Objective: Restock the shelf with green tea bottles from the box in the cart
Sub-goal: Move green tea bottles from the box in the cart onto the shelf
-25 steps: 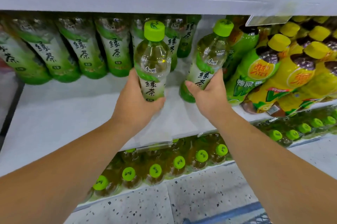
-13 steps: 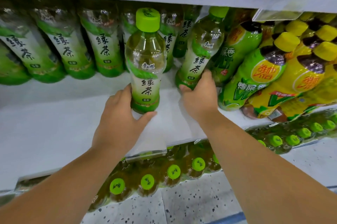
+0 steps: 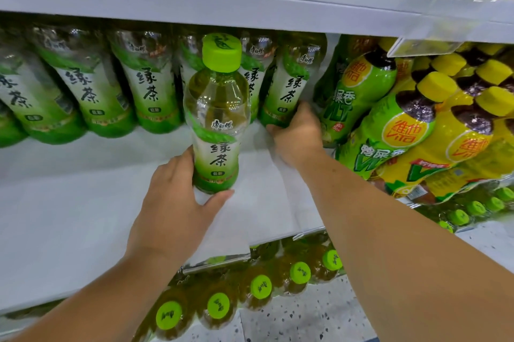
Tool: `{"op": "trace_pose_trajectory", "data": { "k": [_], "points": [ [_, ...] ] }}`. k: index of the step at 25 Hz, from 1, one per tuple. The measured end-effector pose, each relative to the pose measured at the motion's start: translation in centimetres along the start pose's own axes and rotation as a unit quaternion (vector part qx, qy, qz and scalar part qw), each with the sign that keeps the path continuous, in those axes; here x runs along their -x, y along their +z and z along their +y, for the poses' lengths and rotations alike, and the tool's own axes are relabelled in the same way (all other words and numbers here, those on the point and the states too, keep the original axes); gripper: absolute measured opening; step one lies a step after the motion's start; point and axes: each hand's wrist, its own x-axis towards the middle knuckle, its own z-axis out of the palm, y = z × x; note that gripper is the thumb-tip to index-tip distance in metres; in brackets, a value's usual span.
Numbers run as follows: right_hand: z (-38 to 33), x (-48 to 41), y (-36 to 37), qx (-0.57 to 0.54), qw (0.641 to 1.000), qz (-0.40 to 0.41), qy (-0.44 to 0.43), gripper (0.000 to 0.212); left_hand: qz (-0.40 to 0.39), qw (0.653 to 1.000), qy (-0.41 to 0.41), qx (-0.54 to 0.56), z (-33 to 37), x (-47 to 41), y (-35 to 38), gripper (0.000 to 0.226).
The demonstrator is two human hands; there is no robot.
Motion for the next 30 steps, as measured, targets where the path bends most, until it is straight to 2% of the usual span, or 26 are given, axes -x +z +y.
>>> {"op": "trace_pose_trajectory", "data": {
  "k": [8,14,17,23,26,30],
  "points": [
    [1.0,-0.8,0.8,-0.096,0.995,-0.016,-0.019,0.053,-0.004,1.000,-0.008,-0.007,0.2,0.0,-0.1,0.064],
    [2.2,-1.5,1.7,-0.022,0.997,0.006,-0.069,0.059,-0.009,1.000,-0.017,-0.009,0.5,0.0,-0.2,0.063],
    [2.7,-1.5,1.8,-0.020,0.997,0.004,-0.079,0.060,-0.013,1.000,-0.023,-0.004,0.5,0.0,-0.3,0.065],
    [2.2,1.6,0.3,-0.113,0.991,-0.015,-0.068,0.046,-0.004,1.000,-0.014,0.011,0.3,-0.2,-0.1,0.065],
    [1.0,6.8,-0.5,-0.156,0.985,-0.055,-0.053,0.041,0.003,0.999,-0.019,0.031,0.2,-0.3,-0.2,0.068],
    [-1.4,12.7,-0.8,-0.265,0.936,-0.210,-0.093,0.040,0.009,1.000,-0.002,0.030,0.1,0.2,-1.2,0.063]
  ]
}}
